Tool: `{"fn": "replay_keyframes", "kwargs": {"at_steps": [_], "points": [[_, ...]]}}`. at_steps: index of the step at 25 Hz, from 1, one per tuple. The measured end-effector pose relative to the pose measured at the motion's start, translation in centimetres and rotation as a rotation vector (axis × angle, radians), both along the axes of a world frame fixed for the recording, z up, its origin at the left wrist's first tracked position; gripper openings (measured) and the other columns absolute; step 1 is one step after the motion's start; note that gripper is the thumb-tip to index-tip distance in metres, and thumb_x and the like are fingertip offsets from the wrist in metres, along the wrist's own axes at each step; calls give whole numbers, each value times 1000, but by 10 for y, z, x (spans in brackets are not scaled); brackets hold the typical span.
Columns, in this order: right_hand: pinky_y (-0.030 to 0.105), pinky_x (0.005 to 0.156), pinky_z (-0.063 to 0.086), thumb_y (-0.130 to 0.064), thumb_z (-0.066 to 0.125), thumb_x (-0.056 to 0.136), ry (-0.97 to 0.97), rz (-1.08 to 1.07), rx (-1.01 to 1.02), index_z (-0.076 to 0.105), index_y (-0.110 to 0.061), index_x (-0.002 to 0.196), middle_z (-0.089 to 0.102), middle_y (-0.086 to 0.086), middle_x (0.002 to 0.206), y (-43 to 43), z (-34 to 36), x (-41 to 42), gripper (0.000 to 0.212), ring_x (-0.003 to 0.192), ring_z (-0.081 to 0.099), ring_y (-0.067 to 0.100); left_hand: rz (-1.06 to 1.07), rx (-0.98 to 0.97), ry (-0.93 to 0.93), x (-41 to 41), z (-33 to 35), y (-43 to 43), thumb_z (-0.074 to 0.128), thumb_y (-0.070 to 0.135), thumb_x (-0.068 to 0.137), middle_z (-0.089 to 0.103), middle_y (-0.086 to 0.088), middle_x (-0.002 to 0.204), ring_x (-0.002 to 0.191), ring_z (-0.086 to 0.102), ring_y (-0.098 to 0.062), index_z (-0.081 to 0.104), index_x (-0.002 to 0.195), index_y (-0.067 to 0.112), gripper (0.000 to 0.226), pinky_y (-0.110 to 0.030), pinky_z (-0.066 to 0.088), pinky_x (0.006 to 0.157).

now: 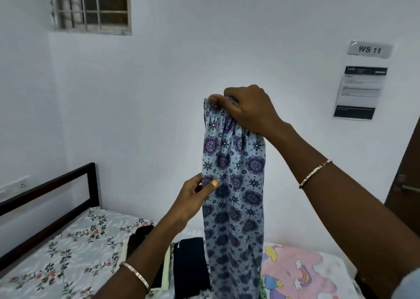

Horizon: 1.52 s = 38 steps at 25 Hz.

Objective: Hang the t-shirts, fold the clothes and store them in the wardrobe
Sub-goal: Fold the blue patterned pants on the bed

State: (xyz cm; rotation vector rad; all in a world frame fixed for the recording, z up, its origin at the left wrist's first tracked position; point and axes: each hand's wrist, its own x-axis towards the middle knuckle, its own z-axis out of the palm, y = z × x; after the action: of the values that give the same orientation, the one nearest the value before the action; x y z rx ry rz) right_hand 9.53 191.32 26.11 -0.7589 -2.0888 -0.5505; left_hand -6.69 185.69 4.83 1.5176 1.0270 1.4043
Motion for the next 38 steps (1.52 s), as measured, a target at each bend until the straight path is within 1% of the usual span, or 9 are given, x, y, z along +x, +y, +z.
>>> {"fn": "replay_keyframes", "kwargs": {"at_steps": [2, 4, 9, 15, 20, 26, 30, 36, 38], "points": [[31, 52, 32, -69, 35, 96, 20, 68, -33, 53, -12, 67, 49, 2, 52, 2, 9, 3, 66, 49, 45, 20, -79, -68, -11, -2, -8, 8, 70, 52, 82, 67, 7, 82, 86, 63, -11, 66, 79, 17, 35, -37, 47, 99], [32, 52, 30, -65, 40, 98, 49, 133, -59, 49, -12, 63, 46, 3, 51, 4, 18, 9, 65, 48, 41, 18, -146, -138, 36, -5, -17, 17, 73, 55, 81, 56, -5, 78, 84, 56, -18, 56, 72, 2, 56, -37, 45, 97], [33, 53, 24, -59, 44, 100, 70, 163, -89, 40, -11, 59, 35, 1, 51, 12, 17, 27, 64, 49, 32, 13, -175, -218, 3, -4, -30, 27, 73, 26, 85, 75, -13, 106, 103, 70, -25, 75, 90, 7, 20, -27, 52, 88], [33, 53, 24, -64, 42, 98, 60, 23, -93, 45, -9, 59, 36, 2, 50, 26, 9, 57, 68, 48, 32, 15, -175, -255, -101, -19, -48, 29, 70, 24, 85, 76, -4, 97, 93, 69, -14, 79, 86, 16, 13, -30, 53, 84], [33, 52, 24, -67, 40, 97, 37, -19, -103, 46, -7, 60, 42, 14, 52, 37, 0, 62, 72, 48, 33, 18, -46, -179, -3, -16, -56, 34, 71, 17, 88, 73, 4, 82, 81, 66, -4, 76, 95, 3, 16, -16, 52, 75], [32, 52, 26, -76, 36, 93, 48, -154, -89, 48, -7, 61, 42, 10, 52, 48, -5, 66, 77, 50, 38, 21, 46, -153, -61, 10, -82, 19, 56, 22, 100, 59, 6, 78, 72, 50, -10, 60, 99, 16, 7, -28, 42, 70], [30, 49, 23, -79, 35, 90, 75, -307, -73, 48, -8, 61, 38, 6, 52, 53, -10, 68, 78, 52, 38, 21, 160, -30, -27, 37, -94, 6, 39, 24, 107, 41, 0, 73, 53, 35, -7, 45, 112, 24, 9, -18, 35, 49], [29, 48, 20, -81, 34, 89, 119, -434, -61, 39, -14, 58, 34, 2, 51, 56, -23, 85, 74, 53, 40, 22, 29, -11, 6, 52, -93, -14, 58, 36, 97, 66, 29, 102, 97, 60, 15, 58, 122, 34, 25, -5, 44, 82], [30, 49, 20, -82, 33, 89, 146, -458, -66, 38, -14, 58, 34, 0, 52, 56, -26, 89, 74, 55, 41, 23, -42, -123, 54, 41, -103, -11, 68, 48, 87, 67, 18, 123, 117, 60, 3, 58, 130, 29, 48, -16, 48, 95]]}}
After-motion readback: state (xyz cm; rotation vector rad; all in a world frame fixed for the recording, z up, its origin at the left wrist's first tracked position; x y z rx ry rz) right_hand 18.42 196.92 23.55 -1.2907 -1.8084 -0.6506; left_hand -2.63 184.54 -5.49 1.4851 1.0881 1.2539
